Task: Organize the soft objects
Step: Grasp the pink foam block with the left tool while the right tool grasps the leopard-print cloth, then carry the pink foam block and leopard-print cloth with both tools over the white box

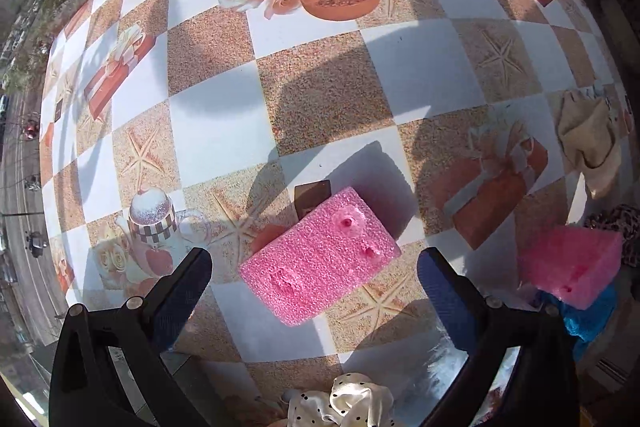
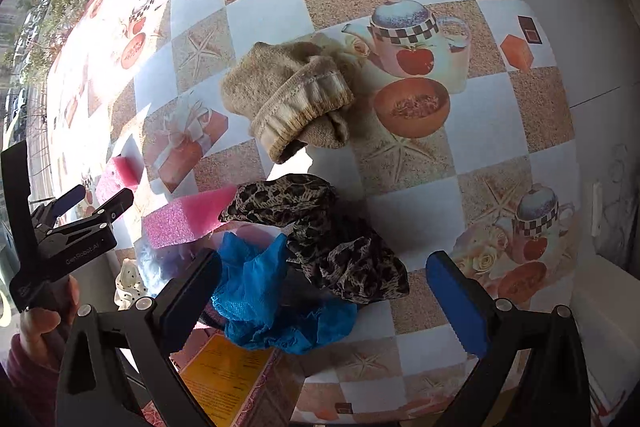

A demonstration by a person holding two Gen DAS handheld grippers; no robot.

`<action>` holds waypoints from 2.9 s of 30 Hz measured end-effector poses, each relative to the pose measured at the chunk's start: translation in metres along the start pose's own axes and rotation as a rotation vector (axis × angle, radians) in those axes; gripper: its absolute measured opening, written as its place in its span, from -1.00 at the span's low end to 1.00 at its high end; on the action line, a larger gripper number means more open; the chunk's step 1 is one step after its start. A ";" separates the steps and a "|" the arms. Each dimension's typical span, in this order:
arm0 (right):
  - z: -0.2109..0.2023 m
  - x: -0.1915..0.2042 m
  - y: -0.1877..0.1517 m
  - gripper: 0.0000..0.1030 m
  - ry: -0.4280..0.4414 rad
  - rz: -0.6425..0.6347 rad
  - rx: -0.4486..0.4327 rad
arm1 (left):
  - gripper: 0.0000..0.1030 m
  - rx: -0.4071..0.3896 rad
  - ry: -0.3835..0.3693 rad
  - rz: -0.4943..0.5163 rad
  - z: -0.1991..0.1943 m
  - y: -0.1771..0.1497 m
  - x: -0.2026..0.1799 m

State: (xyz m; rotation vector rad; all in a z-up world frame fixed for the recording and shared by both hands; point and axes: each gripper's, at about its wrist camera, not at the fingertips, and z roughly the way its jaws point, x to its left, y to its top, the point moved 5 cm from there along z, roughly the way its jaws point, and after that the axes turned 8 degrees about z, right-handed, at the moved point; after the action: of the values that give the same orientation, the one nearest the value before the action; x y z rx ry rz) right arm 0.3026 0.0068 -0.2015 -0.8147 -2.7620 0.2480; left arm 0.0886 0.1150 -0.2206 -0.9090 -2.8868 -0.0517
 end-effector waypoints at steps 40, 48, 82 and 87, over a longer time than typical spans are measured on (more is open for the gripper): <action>-0.027 -0.063 -0.017 -0.42 -0.022 -0.021 -0.116 | 0.53 -0.112 -0.031 -0.157 -0.044 -0.002 0.025; -0.066 -0.043 -0.047 -0.42 0.041 -0.006 -0.147 | 0.54 -0.185 -0.014 -0.118 -0.082 -0.032 0.015; -0.111 0.131 -0.203 -0.42 0.189 -0.255 -0.209 | 0.54 -0.345 -0.017 -0.081 -0.191 -0.224 0.024; -0.097 0.161 -0.222 -0.42 0.180 -0.331 -0.176 | 0.54 -0.344 0.000 -0.169 -0.192 -0.249 0.049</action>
State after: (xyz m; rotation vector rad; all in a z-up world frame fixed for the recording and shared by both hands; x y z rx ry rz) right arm 0.0866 -0.0796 -0.0264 -0.3817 -2.7159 -0.1261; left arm -0.0750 -0.0745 -0.0237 -0.7031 -2.9993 -0.5773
